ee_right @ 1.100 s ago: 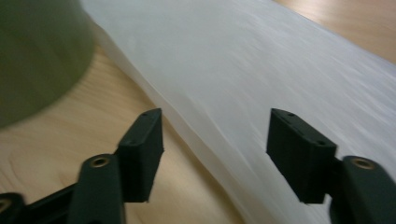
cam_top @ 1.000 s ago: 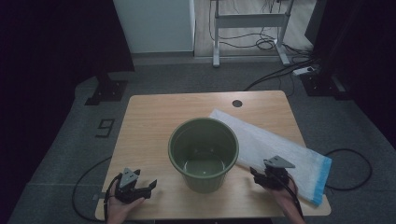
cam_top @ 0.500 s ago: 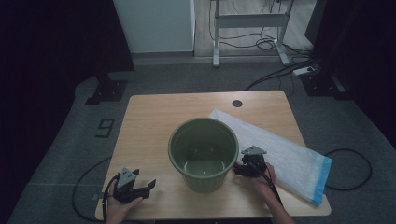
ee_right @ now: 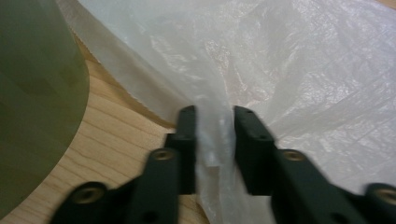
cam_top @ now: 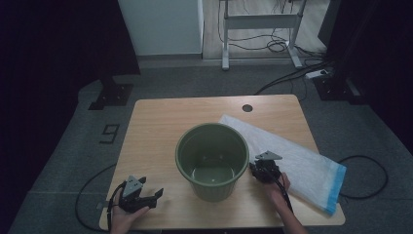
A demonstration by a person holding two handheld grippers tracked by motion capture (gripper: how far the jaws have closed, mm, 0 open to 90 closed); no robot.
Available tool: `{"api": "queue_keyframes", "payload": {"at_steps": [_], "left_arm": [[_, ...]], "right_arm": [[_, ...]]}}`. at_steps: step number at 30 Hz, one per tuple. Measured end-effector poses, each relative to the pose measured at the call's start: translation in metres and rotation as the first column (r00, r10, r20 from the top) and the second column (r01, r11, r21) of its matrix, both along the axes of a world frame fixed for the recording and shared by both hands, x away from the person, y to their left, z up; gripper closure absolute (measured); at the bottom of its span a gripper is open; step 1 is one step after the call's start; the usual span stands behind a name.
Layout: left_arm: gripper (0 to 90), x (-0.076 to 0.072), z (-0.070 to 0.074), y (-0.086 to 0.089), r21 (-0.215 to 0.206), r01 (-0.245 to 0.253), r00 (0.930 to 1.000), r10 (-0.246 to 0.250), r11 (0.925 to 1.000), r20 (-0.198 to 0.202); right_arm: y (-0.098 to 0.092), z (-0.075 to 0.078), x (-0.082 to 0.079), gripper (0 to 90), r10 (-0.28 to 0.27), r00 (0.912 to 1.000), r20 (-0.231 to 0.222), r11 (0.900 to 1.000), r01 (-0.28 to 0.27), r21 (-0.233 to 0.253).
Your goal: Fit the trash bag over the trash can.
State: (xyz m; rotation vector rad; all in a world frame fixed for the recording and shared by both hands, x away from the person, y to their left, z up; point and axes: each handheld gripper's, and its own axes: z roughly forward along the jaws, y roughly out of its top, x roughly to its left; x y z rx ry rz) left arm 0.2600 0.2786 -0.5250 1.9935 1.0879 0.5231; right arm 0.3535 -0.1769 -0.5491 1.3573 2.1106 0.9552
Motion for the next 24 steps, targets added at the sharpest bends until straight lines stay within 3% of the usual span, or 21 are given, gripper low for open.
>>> {"api": "queue_keyframes", "payload": {"at_steps": [1,6,8,10,11,16,17,22,23,24], "left_arm": [[16.2,0.000,0.000,0.000,0.001,0.000,1.0000,0.000,1.0000,0.001],[16.2,0.000,0.000,0.001,0.002,-0.007,1.0000,0.007,1.0000,0.000],[16.3,0.001,-0.001,0.002,0.003,-0.011,0.9999,0.011,0.9999,-0.002],[16.4,0.001,-0.001,0.001,0.005,-0.011,0.9999,0.011,0.9999,-0.004],[16.4,0.001,-0.001,0.000,0.010,-0.010,0.9999,0.010,0.9999,-0.007],[16.4,0.000,-0.001,-0.003,0.015,-0.005,1.0000,0.005,0.9999,-0.006],[16.4,0.000,-0.001,-0.003,0.013,-0.006,1.0000,0.006,0.9999,-0.006],[16.4,0.001,-0.002,-0.003,0.018,-0.004,1.0000,0.004,0.9998,-0.009],[16.3,0.001,-0.002,-0.003,0.019,-0.004,0.9999,0.004,0.9998,-0.010],[16.4,0.001,-0.002,-0.003,0.019,-0.004,0.9999,0.004,0.9998,-0.010]], "right_arm": [[-0.001,0.000,0.000,85.7,-0.006,1.0000,0.005,1.000,0.006,-0.007],[-0.006,0.000,-0.003,88.4,-0.035,0.9987,0.038,0.999,0.034,0.014],[-0.015,0.005,-0.006,88.6,-0.060,0.9954,0.075,0.996,0.054,0.076],[-0.018,0.007,-0.007,88.6,-0.066,0.9943,0.084,0.994,0.058,0.096],[-0.024,0.014,-0.009,88.7,-0.074,0.9919,0.103,0.990,0.060,0.128],[-0.036,0.033,-0.013,88.8,-0.099,0.9846,0.144,0.979,0.071,0.190],[-0.043,0.043,-0.016,88.8,-0.116,0.9783,0.171,0.972,0.077,0.222],[-0.053,0.062,-0.021,88.9,-0.135,0.9658,0.221,0.961,0.072,0.269],[-0.057,0.071,-0.024,88.9,-0.145,0.9592,0.243,0.954,0.071,0.290],[-0.057,0.071,-0.024,88.9,-0.145,0.9592,0.243,0.954,0.071,0.290]]}}
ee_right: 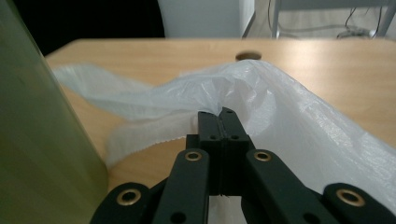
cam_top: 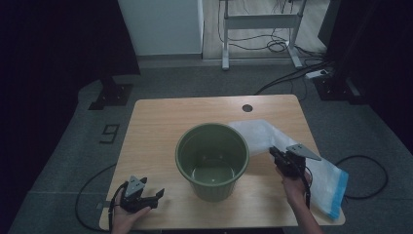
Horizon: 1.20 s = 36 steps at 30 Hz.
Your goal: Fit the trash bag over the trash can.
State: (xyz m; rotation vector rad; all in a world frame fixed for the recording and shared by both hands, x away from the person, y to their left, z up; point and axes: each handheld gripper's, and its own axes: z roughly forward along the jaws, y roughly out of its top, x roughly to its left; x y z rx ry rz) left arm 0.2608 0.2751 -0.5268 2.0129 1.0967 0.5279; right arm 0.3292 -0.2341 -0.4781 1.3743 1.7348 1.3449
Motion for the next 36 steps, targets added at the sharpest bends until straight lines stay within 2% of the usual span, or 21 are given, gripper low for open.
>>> {"api": "queue_keyframes", "payload": {"at_steps": [2,6,8,9,11,12,13,14,17,18,19,25,26,27,29,32,36], "left_arm": [[16.4,0.000,0.000,0.000,-0.002,-0.001,1.0000,0.001,1.0000,0.001],[16.4,0.000,0.000,0.000,-0.001,-0.002,1.0000,0.002,1.0000,0.000],[16.4,0.000,-0.001,-0.001,0.003,0.000,1.0000,0.000,1.0000,-0.002],[16.4,0.000,-0.001,-0.001,0.004,0.001,1.0000,-0.001,1.0000,-0.003],[16.4,0.000,-0.001,-0.002,0.007,0.005,1.0000,-0.005,1.0000,-0.003],[16.4,0.000,-0.001,-0.002,0.007,0.005,1.0000,-0.005,1.0000,-0.003],[16.4,0.000,-0.001,-0.002,0.004,0.005,1.0000,-0.005,1.0000,-0.003],[16.4,0.000,-0.001,-0.002,0.005,0.004,1.0000,-0.004,1.0000,-0.004],[16.4,0.000,-0.001,-0.002,0.006,0.006,1.0000,-0.006,1.0000,-0.005],[16.4,0.000,-0.001,-0.002,0.006,0.006,1.0000,-0.006,1.0000,-0.005],[16.4,0.000,-0.001,-0.002,0.006,0.006,1.0000,-0.006,1.0000,-0.005],[16.3,0.000,-0.001,-0.001,0.001,0.002,1.0000,-0.002,1.0000,-0.005],[16.4,0.000,-0.001,-0.001,0.001,0.002,1.0000,-0.002,1.0000,-0.005],[16.3,0.000,-0.001,-0.001,0.000,0.001,1.0000,-0.001,1.0000,-0.005],[16.4,0.000,-0.001,-0.001,-0.001,0.001,1.0000,-0.001,1.0000,-0.005],[16.4,0.001,-0.002,-0.001,0.004,0.003,0.9999,-0.003,1.0000,-0.010],[16.4,0.001,-0.002,-0.001,0.005,0.003,0.9999,-0.003,1.0000,-0.012]], "right_arm": [[-0.004,0.014,-0.005,88.9,-0.001,0.9994,0.033,0.999,0.000,0.032],[-0.007,0.029,-0.010,88.9,-0.002,0.9971,0.076,0.999,-0.001,0.046],[-0.008,0.041,-0.013,88.9,-0.004,0.9941,0.108,0.998,-0.003,0.057],[-0.009,0.054,-0.016,88.9,-0.004,0.9904,0.138,0.997,-0.007,0.074],[-0.010,0.066,-0.020,88.9,0.006,0.9862,0.166,0.997,-0.019,0.080],[-0.010,0.066,-0.020,88.9,0.006,0.9862,0.166,0.997,-0.019,0.080],[-0.010,0.073,-0.023,88.9,0.009,0.9835,0.181,0.997,-0.023,0.078],[-0.009,0.085,-0.027,88.9,0.021,0.9787,0.204,0.997,-0.037,0.074],[-0.008,0.104,-0.034,88.9,0.035,0.9699,0.241,0.997,-0.051,0.059],[-0.008,0.104,-0.034,88.9,0.035,0.9699,0.241,0.997,-0.051,0.059],[-0.008,0.116,-0.039,88.9,0.047,0.9631,0.265,0.997,-0.061,0.046],[-0.007,0.153,-0.051,88.9,0.065,0.9415,0.331,0.997,-0.076,0.018],[-0.007,0.153,-0.051,88.9,0.065,0.9415,0.331,0.997,-0.076,0.018],[-0.007,0.164,-0.055,88.9,0.076,0.9357,0.344,0.996,-0.085,0.013],[-0.006,0.169,-0.057,88.9,0.081,0.9326,0.352,0.996,-0.090,0.008],[0.001,0.186,-0.065,88.9,0.107,0.9149,0.389,0.994,-0.109,-0.016],[0.007,0.196,-0.069,88.9,0.131,0.9048,0.405,0.991,-0.133,-0.022]]}}
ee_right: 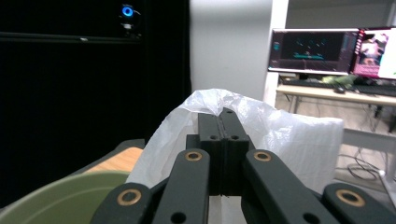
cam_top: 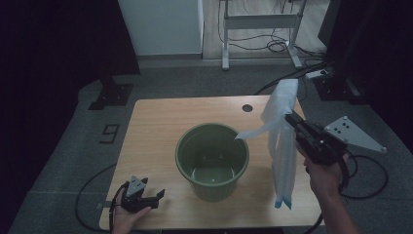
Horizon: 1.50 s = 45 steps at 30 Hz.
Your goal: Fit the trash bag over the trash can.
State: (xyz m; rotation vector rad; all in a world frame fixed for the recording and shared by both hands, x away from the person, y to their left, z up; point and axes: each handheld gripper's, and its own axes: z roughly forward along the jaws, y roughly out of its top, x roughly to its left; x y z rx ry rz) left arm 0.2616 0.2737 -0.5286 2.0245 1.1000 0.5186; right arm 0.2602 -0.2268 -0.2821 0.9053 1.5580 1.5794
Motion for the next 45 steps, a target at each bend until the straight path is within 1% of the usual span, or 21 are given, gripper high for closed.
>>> {"api": "queue_keyframes", "payload": {"at_steps": [3,4,7,8,9,13,14,15,17,22,27,30,31,32,33,35,39,40,41,44,45], "left_arm": [[16.4,0.000,-0.001,0.001,-0.001,-0.001,1.0000,0.001,1.0000,-0.002],[16.4,0.000,-0.001,0.001,-0.001,-0.001,1.0000,0.001,1.0000,-0.002],[16.4,0.000,-0.001,0.000,0.000,0.001,1.0000,-0.001,1.0000,-0.005],[16.3,0.000,-0.001,0.000,0.000,0.001,1.0000,-0.001,1.0000,-0.005],[16.4,0.001,-0.001,0.000,0.002,0.001,1.0000,-0.001,1.0000,-0.006],[16.4,0.001,-0.001,0.001,0.001,-0.001,1.0000,0.001,1.0000,-0.005],[16.4,0.001,-0.001,0.001,0.001,-0.001,1.0000,0.001,1.0000,-0.005],[16.4,0.001,-0.001,0.001,0.000,-0.001,1.0000,0.001,1.0000,-0.005],[16.3,0.001,-0.001,0.001,-0.002,0.000,1.0000,0.000,1.0000,-0.005],[16.4,0.001,-0.001,0.001,-0.005,-0.001,1.0000,0.001,1.0000,-0.004],[16.4,0.001,-0.002,0.001,-0.001,0.000,1.0000,0.000,1.0000,-0.007],[16.4,0.001,-0.002,0.001,0.000,0.000,1.0000,0.000,1.0000,-0.008],[16.4,0.001,-0.002,0.001,0.000,0.000,1.0000,0.000,1.0000,-0.008],[16.4,0.001,-0.002,0.001,0.001,0.001,1.0000,-0.001,1.0000,-0.009],[16.3,0.001,-0.002,0.001,0.002,0.001,0.9999,-0.001,1.0000,-0.011],[16.3,0.001,-0.002,0.001,0.002,0.002,0.9999,-0.002,1.0000,-0.011],[16.3,0.001,-0.002,0.001,0.001,0.002,0.9999,-0.002,1.0000,-0.011],[16.3,0.001,-0.002,0.001,0.001,0.002,0.9999,-0.002,1.0000,-0.011],[16.4,0.001,-0.002,0.001,0.002,0.003,0.9999,-0.003,1.0000,-0.012],[16.3,0.001,-0.002,0.001,0.002,0.002,0.9999,-0.002,1.0000,-0.012],[16.4,0.001,-0.002,0.001,0.002,0.002,0.9999,-0.002,1.0000,-0.012]], "right_arm": [[0.009,0.009,-0.002,88.9,0.026,0.9995,0.019,1.000,-0.026,0.000],[0.009,0.009,-0.002,88.9,0.026,0.9995,0.019,1.000,-0.026,0.000],[0.016,0.018,-0.003,88.9,0.051,0.9982,0.030,0.999,-0.051,0.003],[0.016,0.018,-0.003,88.9,0.051,0.9982,0.030,0.999,-0.051,0.003],[0.021,0.023,-0.005,88.9,0.062,0.9972,0.041,0.998,-0.062,-0.003],[0.031,0.033,-0.009,88.9,0.085,0.9942,0.066,0.996,-0.083,-0.019],[0.031,0.033,-0.009,88.9,0.085,0.9942,0.066,0.996,-0.083,-0.019],[0.036,0.036,-0.011,88.9,0.090,0.9930,0.077,0.996,-0.087,-0.031],[0.040,0.035,-0.011,88.9,0.099,0.9925,0.072,0.995,-0.097,-0.036],[0.049,0.025,-0.008,88.9,0.125,0.9910,0.047,0.992,-0.123,-0.040],[0.060,0.004,-0.002,88.9,0.140,0.9901,0.007,0.989,-0.140,-0.050],[0.066,-0.008,0.002,88.9,0.145,0.9892,-0.018,0.988,-0.146,-0.045],[0.066,-0.008,0.002,88.9,0.145,0.9892,-0.018,0.988,-0.146,-0.045],[0.067,-0.012,0.004,88.9,0.147,0.9887,-0.026,0.988,-0.148,-0.044],[0.070,-0.020,0.006,88.9,0.151,0.9878,-0.040,0.987,-0.152,-0.043],[0.072,-0.024,0.008,88.9,0.153,0.9871,-0.047,0.987,-0.155,-0.043],[0.081,-0.039,0.013,88.9,0.165,0.9827,-0.085,0.985,-0.168,-0.036],[0.081,-0.039,0.013,88.9,0.165,0.9827,-0.085,0.985,-0.168,-0.036],[0.085,-0.045,0.014,88.9,0.171,0.9804,-0.099,0.984,-0.175,-0.041],[0.089,-0.050,0.015,88.9,0.177,0.9783,-0.108,0.982,-0.183,-0.047],[0.093,-0.055,0.015,88.9,0.186,0.9753,-0.119,0.980,-0.193,-0.048]]}}
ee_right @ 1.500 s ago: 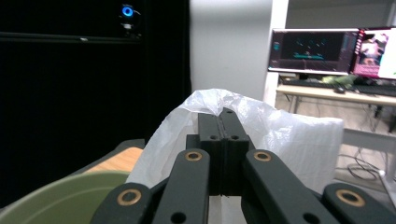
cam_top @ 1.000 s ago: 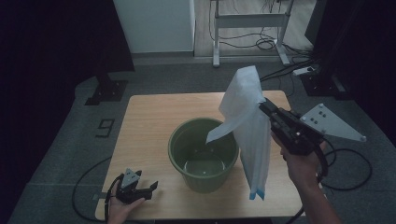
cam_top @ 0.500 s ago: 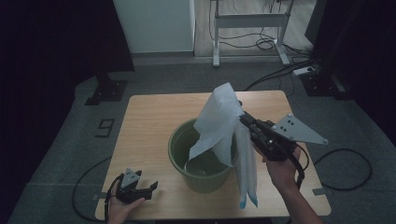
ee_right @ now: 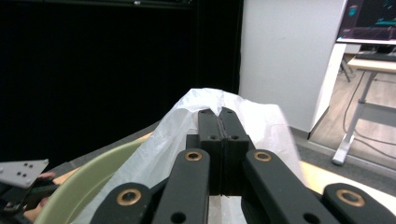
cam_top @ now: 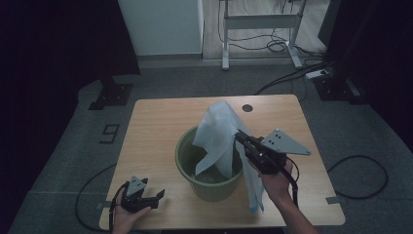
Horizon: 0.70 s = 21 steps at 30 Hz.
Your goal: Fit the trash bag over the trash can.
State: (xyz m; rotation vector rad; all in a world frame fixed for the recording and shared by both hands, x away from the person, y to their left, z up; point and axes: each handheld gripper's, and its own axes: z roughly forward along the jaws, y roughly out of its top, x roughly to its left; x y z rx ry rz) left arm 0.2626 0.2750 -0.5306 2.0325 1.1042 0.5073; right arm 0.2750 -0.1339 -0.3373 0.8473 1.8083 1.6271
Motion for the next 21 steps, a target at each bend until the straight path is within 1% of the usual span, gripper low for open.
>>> {"api": "queue_keyframes", "payload": {"at_steps": [1,2,3,4,5,6,10,12,13,14,15,16,17,18,19,20,21], "left_arm": [[16.4,0.000,0.000,0.000,0.000,0.000,1.0000,0.000,1.0000,0.000],[16.3,0.000,0.000,0.000,0.000,0.000,1.0000,0.000,1.0000,0.001],[16.3,0.000,0.000,0.000,-0.002,0.000,1.0000,0.000,1.0000,0.001],[16.4,0.000,0.000,0.000,-0.003,-0.001,1.0000,0.001,1.0000,0.002],[16.4,0.000,0.000,0.000,-0.004,-0.001,1.0000,0.001,1.0000,0.003],[16.3,0.000,0.000,0.000,-0.004,-0.002,1.0000,0.002,1.0000,0.003],[16.4,0.000,0.000,-0.001,-0.001,0.001,1.0000,-0.001,1.0000,0.002],[16.4,0.000,0.000,-0.001,0.001,0.004,1.0000,-0.004,1.0000,0.001],[16.4,0.000,0.000,-0.001,0.001,0.004,1.0000,-0.004,1.0000,0.001],[16.3,0.000,0.000,-0.002,0.002,0.004,1.0000,-0.004,1.0000,0.001],[16.3,0.000,0.000,-0.002,0.004,0.004,1.0000,-0.004,1.0000,0.000],[16.4,0.000,-0.001,-0.002,0.006,0.006,1.0000,-0.006,1.0000,-0.001],[16.4,0.000,-0.001,-0.002,0.006,0.006,1.0000,-0.006,1.0000,-0.001],[16.4,0.000,-0.001,-0.003,0.006,0.006,1.0000,-0.006,1.0000,-0.001],[16.4,0.000,-0.001,-0.003,0.006,0.006,1.0000,-0.006,1.0000,-0.001],[16.4,0.000,-0.001,-0.003,0.005,0.006,1.0000,-0.006,1.0000,-0.001],[16.4,0.000,-0.001,-0.002,0.006,0.006,1.0000,-0.006,1.0000,-0.001]], "right_arm": [[0.000,0.000,0.000,88.9,0.000,1.0000,0.000,1.000,0.000,0.000],[0.003,-0.006,-0.002,88.8,0.010,0.9999,-0.006,1.000,-0.010,-0.005],[0.003,-0.006,-0.002,88.8,0.010,0.9999,-0.006,1.000,-0.010,-0.005],[0.006,-0.015,-0.006,88.8,0.021,0.9996,-0.018,1.000,-0.021,-0.004],[0.006,-0.015,-0.006,88.8,0.021,0.9996,-0.018,1.000,-0.021,-0.004],[0.007,-0.025,-0.011,88.8,0.034,0.9989,-0.031,0.999,-0.034,-0.004],[0.009,-0.040,-0.019,88.8,0.060,0.9966,-0.058,0.998,-0.060,-0.001],[0.011,-0.046,-0.023,88.8,0.068,0.9954,-0.067,0.998,-0.069,-0.005],[0.011,-0.046,-0.023,88.8,0.068,0.9954,-0.067,0.998,-0.069,-0.005],[0.012,-0.051,-0.025,88.8,0.074,0.9944,-0.076,0.997,-0.075,-0.007],[0.012,-0.051,-0.025,88.8,0.074,0.9944,-0.076,0.997,-0.075,-0.007],[0.013,-0.057,-0.026,88.7,0.083,0.9925,-0.090,0.996,-0.084,-0.010],[0.013,-0.057,-0.026,88.7,0.083,0.9925,-0.090,0.996,-0.084,-0.010],[0.014,-0.061,-0.025,88.0,0.103,0.9888,-0.108,0.995,-0.104,-0.006],[0.014,-0.063,-0.026,84.4,0.119,0.9865,-0.112,0.993,-0.120,-0.003],[0.014,-0.063,-0.026,84.4,0.119,0.9865,-0.112,0.993,-0.120,-0.003],[0.014,-0.064,-0.026,80.2,0.130,0.9854,-0.110,0.991,-0.132,-0.008]]}}
